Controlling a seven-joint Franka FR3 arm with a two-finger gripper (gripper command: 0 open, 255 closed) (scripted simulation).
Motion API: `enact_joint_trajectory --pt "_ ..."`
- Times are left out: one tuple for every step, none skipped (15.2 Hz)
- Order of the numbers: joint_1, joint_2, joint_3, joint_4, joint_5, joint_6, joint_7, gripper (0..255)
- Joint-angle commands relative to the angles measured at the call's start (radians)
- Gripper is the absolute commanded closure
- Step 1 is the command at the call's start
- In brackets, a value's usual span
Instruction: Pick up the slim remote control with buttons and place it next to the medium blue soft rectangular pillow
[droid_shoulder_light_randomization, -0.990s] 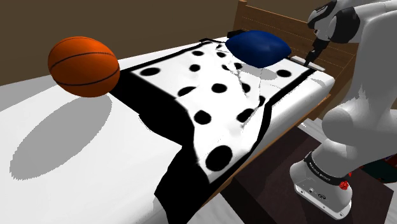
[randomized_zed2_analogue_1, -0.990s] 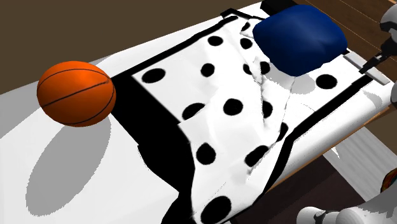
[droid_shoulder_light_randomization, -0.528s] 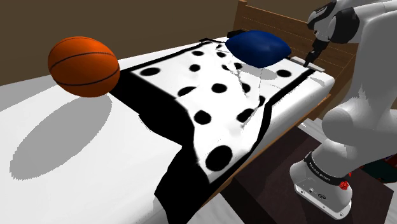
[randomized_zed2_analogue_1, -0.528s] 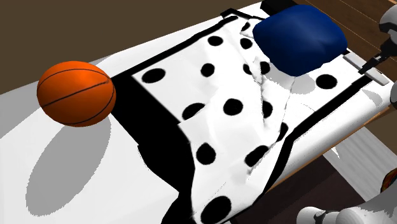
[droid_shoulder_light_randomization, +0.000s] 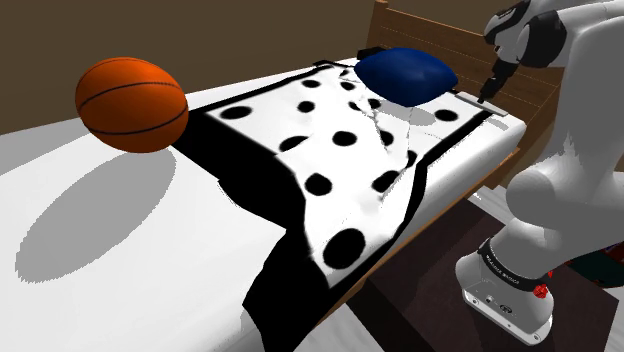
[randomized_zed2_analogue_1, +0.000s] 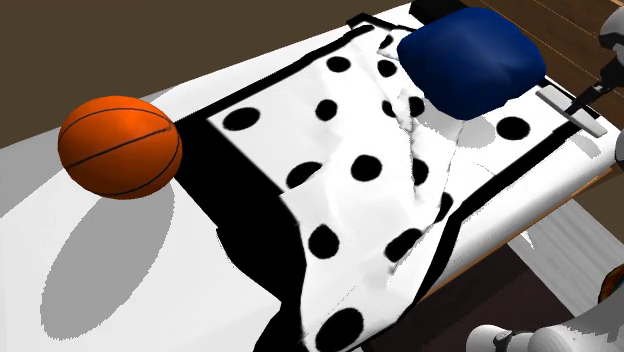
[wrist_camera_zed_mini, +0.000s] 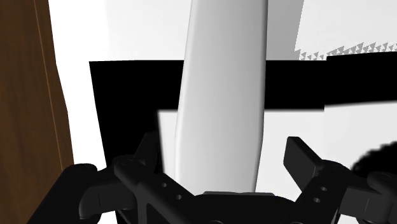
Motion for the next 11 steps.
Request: enact_joint_trajectory --pt "-0.001 -0.013 -0.005 0.029 -0.007 -0.041 0.007 0" --pt "-0.003 -0.022 -0.008 0.05 -0.012 -0.068 0.01 0" --pt "-0.005 -0.027 -0.01 0.067 -0.015 -0.091 0.013 0" --pt "-0.005 -0.027 -0.01 0.067 -0.015 -0.091 0.013 0" --pt "-0.005 -0.028 -0.01 0.067 -0.015 -0.091 0.013 0" --pt "-0.005 -0.027 -0.01 0.067 -0.015 -0.091 0.013 0" --pt "-0.005 -0.027 -0.01 0.067 -0.015 -0.091 0.013 0" --pt "-0.005 -0.027 -0.01 0.067 -0.015 -0.091 0.013 0" --pt "-0.005 -0.027 -0.01 0.067 -0.015 -0.091 0.013 0" --pt "-0.005 -0.027 -0.01 0.067 -0.015 -0.091 0.013 0" --pt "-0.005 -0.027 -0.01 0.067 -0.015 -0.091 0.013 0"
